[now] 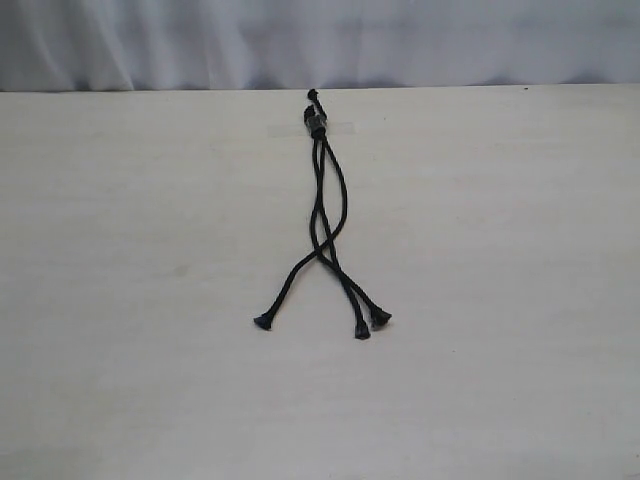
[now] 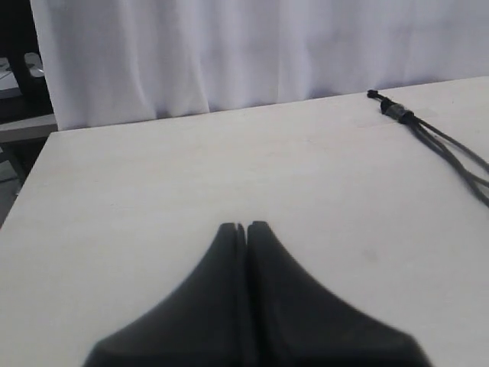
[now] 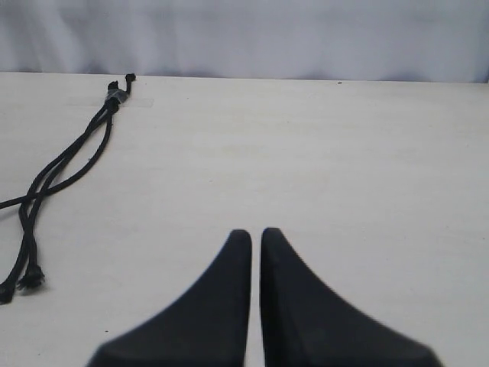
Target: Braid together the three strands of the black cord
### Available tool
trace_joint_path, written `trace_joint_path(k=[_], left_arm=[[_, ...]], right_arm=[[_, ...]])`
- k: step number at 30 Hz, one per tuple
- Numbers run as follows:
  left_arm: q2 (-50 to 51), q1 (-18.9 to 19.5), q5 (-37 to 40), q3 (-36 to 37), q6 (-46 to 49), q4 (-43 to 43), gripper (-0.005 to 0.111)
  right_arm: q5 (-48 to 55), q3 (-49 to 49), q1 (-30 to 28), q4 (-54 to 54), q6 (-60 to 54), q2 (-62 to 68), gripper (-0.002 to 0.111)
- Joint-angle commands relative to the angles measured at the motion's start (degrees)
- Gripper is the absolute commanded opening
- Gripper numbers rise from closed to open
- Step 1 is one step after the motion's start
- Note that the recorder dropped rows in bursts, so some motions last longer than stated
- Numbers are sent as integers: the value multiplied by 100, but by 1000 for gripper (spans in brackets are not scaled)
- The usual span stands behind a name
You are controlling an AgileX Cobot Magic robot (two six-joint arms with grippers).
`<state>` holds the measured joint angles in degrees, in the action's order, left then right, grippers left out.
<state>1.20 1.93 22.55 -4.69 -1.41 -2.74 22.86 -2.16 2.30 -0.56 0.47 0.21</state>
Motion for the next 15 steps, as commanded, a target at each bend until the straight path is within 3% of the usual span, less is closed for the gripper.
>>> trace_joint_path(k=[1,15], left_arm=[[-120,14,-151,201,-27,-103,0],[-120,14,-209,191,-27,-103,0]], right_arm=[[-79,19,-29,16,-47,-21,4],[-79,19,-29,16,-47,-21,4]])
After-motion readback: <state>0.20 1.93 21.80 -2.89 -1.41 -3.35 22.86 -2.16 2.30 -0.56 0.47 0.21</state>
